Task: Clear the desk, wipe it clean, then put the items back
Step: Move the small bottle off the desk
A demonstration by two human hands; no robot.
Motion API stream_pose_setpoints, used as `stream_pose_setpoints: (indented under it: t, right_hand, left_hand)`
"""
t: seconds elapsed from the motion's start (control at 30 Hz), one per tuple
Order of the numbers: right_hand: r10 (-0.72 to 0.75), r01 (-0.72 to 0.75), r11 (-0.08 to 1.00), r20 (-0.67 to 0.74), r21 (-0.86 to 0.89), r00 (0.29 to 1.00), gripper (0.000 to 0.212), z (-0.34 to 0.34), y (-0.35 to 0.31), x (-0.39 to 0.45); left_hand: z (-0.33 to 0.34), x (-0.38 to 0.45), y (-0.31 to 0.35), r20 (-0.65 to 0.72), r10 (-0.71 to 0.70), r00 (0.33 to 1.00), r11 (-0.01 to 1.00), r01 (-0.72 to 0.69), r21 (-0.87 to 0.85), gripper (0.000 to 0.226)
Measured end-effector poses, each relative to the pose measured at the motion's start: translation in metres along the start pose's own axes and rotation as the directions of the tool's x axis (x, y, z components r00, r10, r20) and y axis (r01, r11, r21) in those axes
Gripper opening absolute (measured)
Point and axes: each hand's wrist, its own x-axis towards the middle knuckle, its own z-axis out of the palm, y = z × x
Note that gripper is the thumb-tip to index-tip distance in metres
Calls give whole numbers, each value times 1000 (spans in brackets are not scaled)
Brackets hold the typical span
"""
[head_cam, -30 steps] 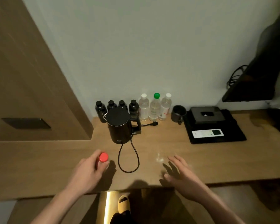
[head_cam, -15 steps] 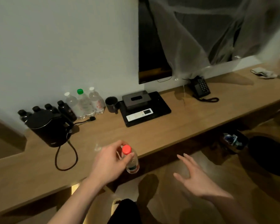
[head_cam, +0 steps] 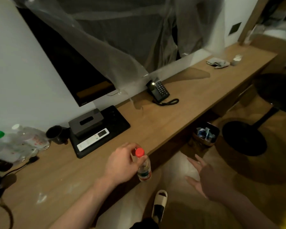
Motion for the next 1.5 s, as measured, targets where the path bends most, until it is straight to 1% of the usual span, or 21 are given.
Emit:
stream_pose_setpoints:
  t: [0.07, 0.17, 0.27, 0.37, 0.47, 0.57, 0.63, 0.73, 0.8, 0.87, 0.97, 1.1, 1.27, 1.5]
  right_hand:
    - [12, -12, 1000, 5, -10, 1000, 79, -22, 20, 19]
    - [62, -64, 997, 39, 46, 997, 78, -53, 53, 47]
    - [89, -88, 992, -17, 94, 996, 79, -81, 77, 74]
    - [118, -115, 991, -39, 64, 992, 72, -110, 98, 88]
    - [114, -114, 993, -12, 44, 993, 75, -140, 131, 101]
    - [124, -123, 990, -11, 68, 992, 77, -167, 174, 123]
    - [105, -104, 992, -20, 68, 994, 77, -180, 206, 138]
    - [93, -93, 995, 13, 44, 996, 79, -200, 253, 157]
    - [83, -83, 996, 24, 31, 996, 79, -218, 284, 170]
    - [75, -75, 997, 45, 5, 996, 79, -238, 317, 186]
    - [62, -60, 998, 80, -19, 995, 78, -259, 361, 209]
    - [42, -35, 998, 147, -47, 988, 78, -276, 403, 242]
    - [27, -16, 998, 197, -55, 980, 78, -298, 441, 289]
    - [83, -67, 995, 250, -74, 965, 78, -329, 463, 370]
  left_hand:
    - [19, 36, 10, 22, 5, 1000, 1000, -4, -11, 36]
    - [44, 82, 29, 76, -7, 997, 998, 13, -67, 40]
    - [65, 134, 57, 98, 0, 995, 998, 7, -70, 33]
    - [81, 181, 87, 155, -14, 988, 998, 23, -60, 31]
    - [103, 218, 122, 192, -40, 981, 995, 57, -80, 33]
    - [133, 257, 159, 206, -48, 977, 997, 61, -56, 34]
    - [158, 276, 183, 211, -95, 973, 995, 100, -13, 35]
    - [195, 290, 222, 185, -230, 955, 973, 230, 23, 29]
    - [222, 299, 245, 165, -328, 930, 945, 326, 38, 26]
    - [249, 309, 267, 174, -410, 895, 911, 413, 19, 26]
    - [287, 325, 292, 208, -513, 833, 849, 528, -21, 26]
    - [328, 345, 318, 273, -614, 741, 749, 656, -95, 27]
    - [375, 385, 335, 305, -655, 691, 672, 717, -182, 23]
    - [446, 467, 331, 340, -733, 589, 576, 804, -151, 23]
